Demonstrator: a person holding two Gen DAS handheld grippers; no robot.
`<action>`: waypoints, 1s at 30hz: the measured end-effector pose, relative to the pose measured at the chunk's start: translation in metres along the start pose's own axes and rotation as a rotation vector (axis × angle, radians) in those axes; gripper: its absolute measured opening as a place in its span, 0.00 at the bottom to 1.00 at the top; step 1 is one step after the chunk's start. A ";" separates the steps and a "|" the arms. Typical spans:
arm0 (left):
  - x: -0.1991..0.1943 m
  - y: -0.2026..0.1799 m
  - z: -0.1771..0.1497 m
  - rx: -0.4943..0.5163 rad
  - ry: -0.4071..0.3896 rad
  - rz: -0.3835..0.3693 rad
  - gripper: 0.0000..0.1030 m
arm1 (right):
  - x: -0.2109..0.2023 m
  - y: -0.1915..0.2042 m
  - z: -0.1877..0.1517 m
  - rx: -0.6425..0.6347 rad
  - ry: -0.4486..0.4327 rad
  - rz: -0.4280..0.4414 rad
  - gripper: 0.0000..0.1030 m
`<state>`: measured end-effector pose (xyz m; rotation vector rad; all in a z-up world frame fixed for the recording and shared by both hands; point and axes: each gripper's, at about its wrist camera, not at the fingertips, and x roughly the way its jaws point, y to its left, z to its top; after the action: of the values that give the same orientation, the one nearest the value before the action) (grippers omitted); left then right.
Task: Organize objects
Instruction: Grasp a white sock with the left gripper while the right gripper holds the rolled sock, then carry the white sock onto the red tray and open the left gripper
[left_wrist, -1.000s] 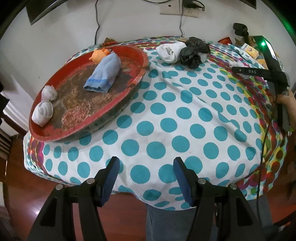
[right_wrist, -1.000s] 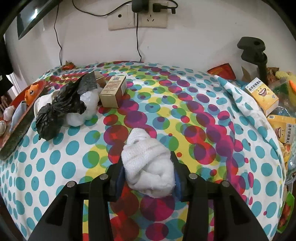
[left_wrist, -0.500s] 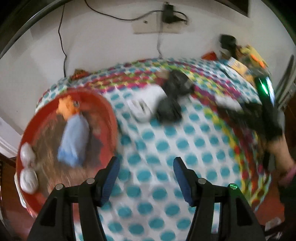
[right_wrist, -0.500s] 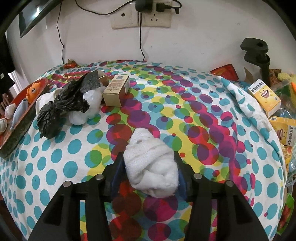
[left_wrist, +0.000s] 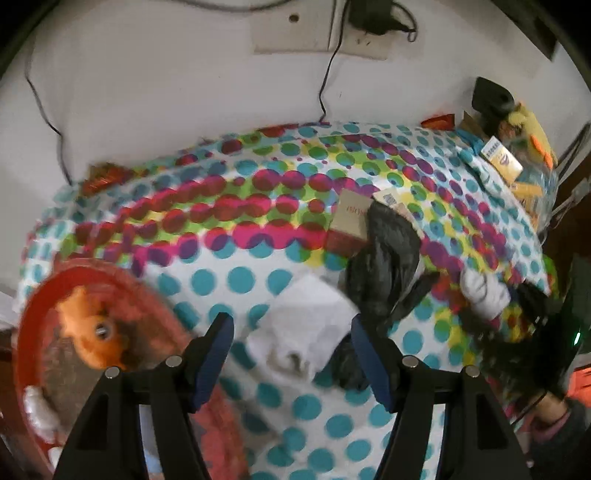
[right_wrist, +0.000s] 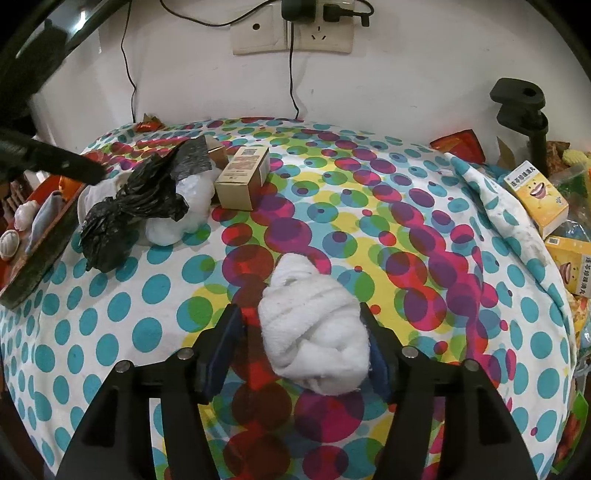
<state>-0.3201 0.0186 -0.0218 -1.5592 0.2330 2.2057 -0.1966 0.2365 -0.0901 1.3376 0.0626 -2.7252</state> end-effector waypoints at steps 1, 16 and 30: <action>0.007 0.000 0.004 -0.011 0.020 -0.012 0.66 | 0.000 0.001 0.000 -0.004 0.002 0.003 0.62; 0.041 -0.006 -0.024 -0.122 0.029 -0.061 0.65 | 0.003 0.003 0.000 -0.007 0.004 0.006 0.66; -0.006 -0.034 -0.086 -0.053 -0.107 0.089 0.37 | 0.004 0.004 0.000 -0.006 0.003 0.005 0.66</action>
<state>-0.2302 0.0154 -0.0429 -1.4790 0.2174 2.3741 -0.1983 0.2323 -0.0930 1.3391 0.0680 -2.7166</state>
